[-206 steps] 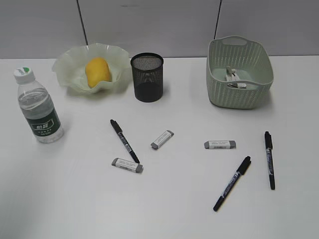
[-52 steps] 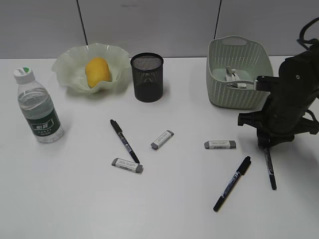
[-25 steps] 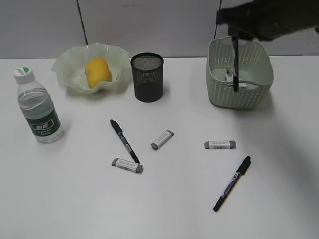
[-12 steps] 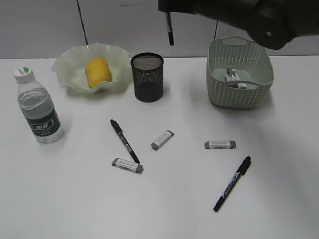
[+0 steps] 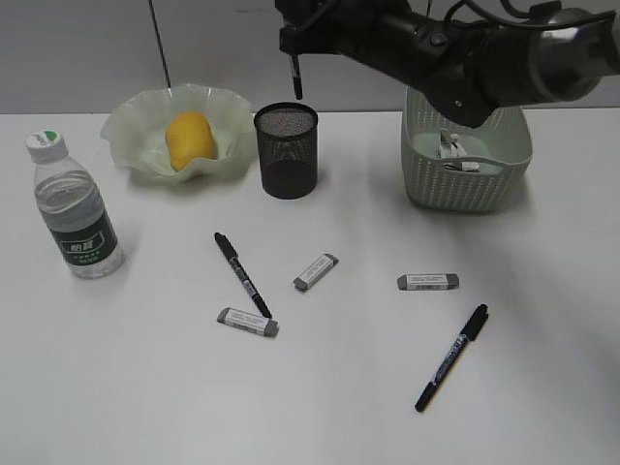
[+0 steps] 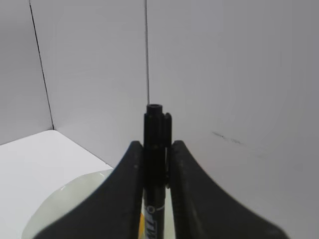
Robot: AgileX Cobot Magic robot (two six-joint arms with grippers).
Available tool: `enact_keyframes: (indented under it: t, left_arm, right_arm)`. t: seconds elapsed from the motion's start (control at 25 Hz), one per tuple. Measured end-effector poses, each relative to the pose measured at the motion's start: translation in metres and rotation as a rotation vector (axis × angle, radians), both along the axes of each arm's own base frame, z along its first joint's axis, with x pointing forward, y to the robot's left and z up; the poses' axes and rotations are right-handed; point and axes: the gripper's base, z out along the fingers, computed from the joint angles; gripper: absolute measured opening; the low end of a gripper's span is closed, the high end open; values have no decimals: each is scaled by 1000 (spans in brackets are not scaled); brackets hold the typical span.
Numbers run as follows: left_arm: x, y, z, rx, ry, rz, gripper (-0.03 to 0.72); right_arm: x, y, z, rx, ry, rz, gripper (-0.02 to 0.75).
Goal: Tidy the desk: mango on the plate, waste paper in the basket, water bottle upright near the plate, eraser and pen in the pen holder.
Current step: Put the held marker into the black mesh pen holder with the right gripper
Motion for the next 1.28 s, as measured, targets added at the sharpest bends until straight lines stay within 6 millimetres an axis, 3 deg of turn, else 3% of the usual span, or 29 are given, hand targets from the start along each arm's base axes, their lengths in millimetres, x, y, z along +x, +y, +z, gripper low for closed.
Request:
enact_keyframes:
  t: [0.52,1.04,1.12,1.28]
  left_arm:
    - [0,0,0,0,0,0,515]
    - [0,0,0,0,0,0,515]
    - [0,0,0,0,0,0,515]
    - [0,0,0,0,0,0,515]
  right_arm:
    - [13,0,-59,44,107,-60,134]
    - [14,0,-76,-4,159,-73,135]
    - [14,0,-77,-8,157,-69,180]
    - [13,0,-75,-1,144,-60,340]
